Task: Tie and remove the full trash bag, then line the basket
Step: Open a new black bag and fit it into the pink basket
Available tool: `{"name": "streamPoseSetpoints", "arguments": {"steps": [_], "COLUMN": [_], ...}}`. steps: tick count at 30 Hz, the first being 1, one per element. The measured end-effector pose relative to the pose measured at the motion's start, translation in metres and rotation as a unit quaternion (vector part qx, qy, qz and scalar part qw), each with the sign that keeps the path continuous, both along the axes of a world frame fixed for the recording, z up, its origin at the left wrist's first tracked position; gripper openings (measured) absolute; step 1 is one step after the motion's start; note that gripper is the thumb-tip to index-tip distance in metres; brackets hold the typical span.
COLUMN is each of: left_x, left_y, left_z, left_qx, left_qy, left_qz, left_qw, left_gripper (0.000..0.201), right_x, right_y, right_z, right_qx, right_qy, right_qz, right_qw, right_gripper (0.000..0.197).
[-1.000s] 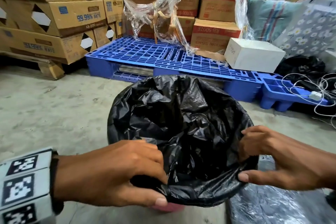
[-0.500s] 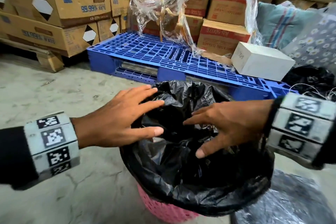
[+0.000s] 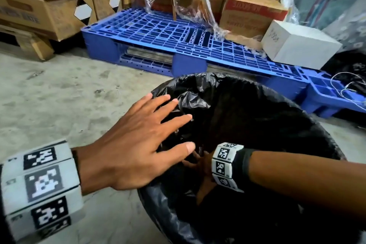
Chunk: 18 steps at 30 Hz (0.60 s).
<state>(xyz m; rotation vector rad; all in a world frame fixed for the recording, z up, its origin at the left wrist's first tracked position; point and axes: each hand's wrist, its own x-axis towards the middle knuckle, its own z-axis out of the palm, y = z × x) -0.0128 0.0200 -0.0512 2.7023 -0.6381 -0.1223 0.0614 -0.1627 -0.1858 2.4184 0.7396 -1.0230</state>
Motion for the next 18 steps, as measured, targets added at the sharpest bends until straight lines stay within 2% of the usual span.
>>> {"name": "streamPoseSetpoints", "arguments": {"steps": [2,5,6,9,12,13,15,16,18], "left_x": [0.000,0.001,0.001,0.000,-0.001,0.000,0.001,0.000,-0.001], "left_y": [0.000,-0.002,-0.002,-0.002,-0.001,-0.001,-0.001,-0.002,-0.003], "left_z": [-0.001,-0.002,-0.003,-0.002,-0.002,-0.001,-0.002,-0.003,-0.005], "left_qx": [-0.007,-0.006,-0.005,-0.011,-0.013,-0.014,-0.018,-0.023,-0.042], "left_qy": [0.003,-0.001,0.002,0.002,-0.009,-0.014,-0.022,-0.023,-0.021], "left_qz": [0.002,0.003,0.004,0.005,0.006,0.012,0.022,0.026,0.031], "left_qw": [1.000,1.000,1.000,1.000,1.000,1.000,0.999,0.999,0.998], "left_gripper": [0.075,0.074,0.075,0.075,0.079,0.078,0.075,0.075,0.074], "right_x": [-0.003,-0.003,-0.004,-0.007,-0.005,-0.001,0.013,0.016,0.016], "right_y": [0.003,0.000,-0.002,-0.003,0.004,0.006,0.011,0.010,0.001], "right_z": [-0.020,-0.021,-0.018,-0.007,0.028,0.047,0.085,0.105,0.145], "right_qx": [0.003,0.017,0.024,0.021,0.023,0.043,0.097,0.111,0.129], "right_qy": [-0.005,0.014,0.017,0.035,0.034,0.030,0.051,0.060,0.043], "right_qz": [-0.021,-0.003,0.008,0.016,0.078,0.072,0.003,-0.004,0.016], "right_qw": [1.000,1.000,1.000,0.999,0.996,0.996,0.994,0.992,0.991], "right_gripper": [0.084,0.119,0.121,0.112,0.100,0.088,0.056,0.049,0.062]}}
